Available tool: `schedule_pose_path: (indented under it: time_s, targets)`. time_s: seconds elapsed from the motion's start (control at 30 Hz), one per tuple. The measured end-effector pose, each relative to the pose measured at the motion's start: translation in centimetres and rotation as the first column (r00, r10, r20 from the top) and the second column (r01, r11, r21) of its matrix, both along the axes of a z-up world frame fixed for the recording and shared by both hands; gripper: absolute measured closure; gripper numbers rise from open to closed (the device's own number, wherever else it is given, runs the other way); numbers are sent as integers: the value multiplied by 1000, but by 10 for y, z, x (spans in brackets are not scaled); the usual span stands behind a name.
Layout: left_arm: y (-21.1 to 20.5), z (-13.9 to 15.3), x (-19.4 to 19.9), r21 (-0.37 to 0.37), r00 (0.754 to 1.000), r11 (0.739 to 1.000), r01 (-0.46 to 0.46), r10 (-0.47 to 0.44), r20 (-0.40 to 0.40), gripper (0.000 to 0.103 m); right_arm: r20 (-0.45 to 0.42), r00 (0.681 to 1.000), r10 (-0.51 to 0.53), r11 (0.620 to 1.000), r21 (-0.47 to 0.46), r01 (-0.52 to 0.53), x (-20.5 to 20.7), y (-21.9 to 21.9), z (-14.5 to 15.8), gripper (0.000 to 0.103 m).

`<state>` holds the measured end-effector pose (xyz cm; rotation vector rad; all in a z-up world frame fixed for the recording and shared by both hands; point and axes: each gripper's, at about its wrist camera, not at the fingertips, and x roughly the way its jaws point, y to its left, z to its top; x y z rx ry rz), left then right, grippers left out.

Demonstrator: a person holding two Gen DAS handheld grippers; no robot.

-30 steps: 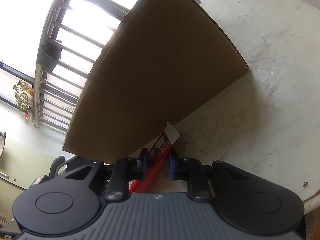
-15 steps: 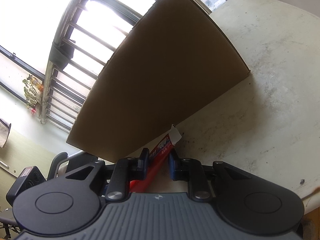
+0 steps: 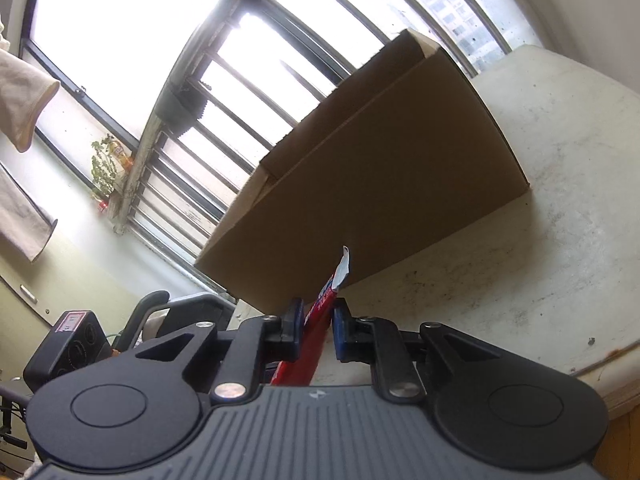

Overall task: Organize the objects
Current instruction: 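Lift the toothpaste tube and carry it over the cardboard box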

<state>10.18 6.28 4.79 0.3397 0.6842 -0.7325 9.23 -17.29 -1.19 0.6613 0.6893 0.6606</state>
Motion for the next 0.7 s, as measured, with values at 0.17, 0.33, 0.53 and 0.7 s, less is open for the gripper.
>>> schedule_pose_path:
  time_s: [0.17, 0.33, 0.53, 0.7]
  targets:
    - [-6, 18, -9, 19, 998, 1000, 12, -14, 63, 77, 72, 997, 2, 1000, 14, -3, -11, -3, 20, 87]
    - [-8, 34, -18, 42, 989, 999, 2, -8, 146, 78, 135, 991, -7, 999, 37, 2, -18, -8, 34, 88]
    - [-10, 55, -22, 108, 978, 994, 31, -52, 203, 78, 181, 984, -6, 998, 69, -7, -20, -14, 50, 89]
    - [-13, 79, -22, 154, 964, 988, 28, -67, 256, 78, 207, 978, 3, 994, 104, -25, -13, -16, 68, 89]
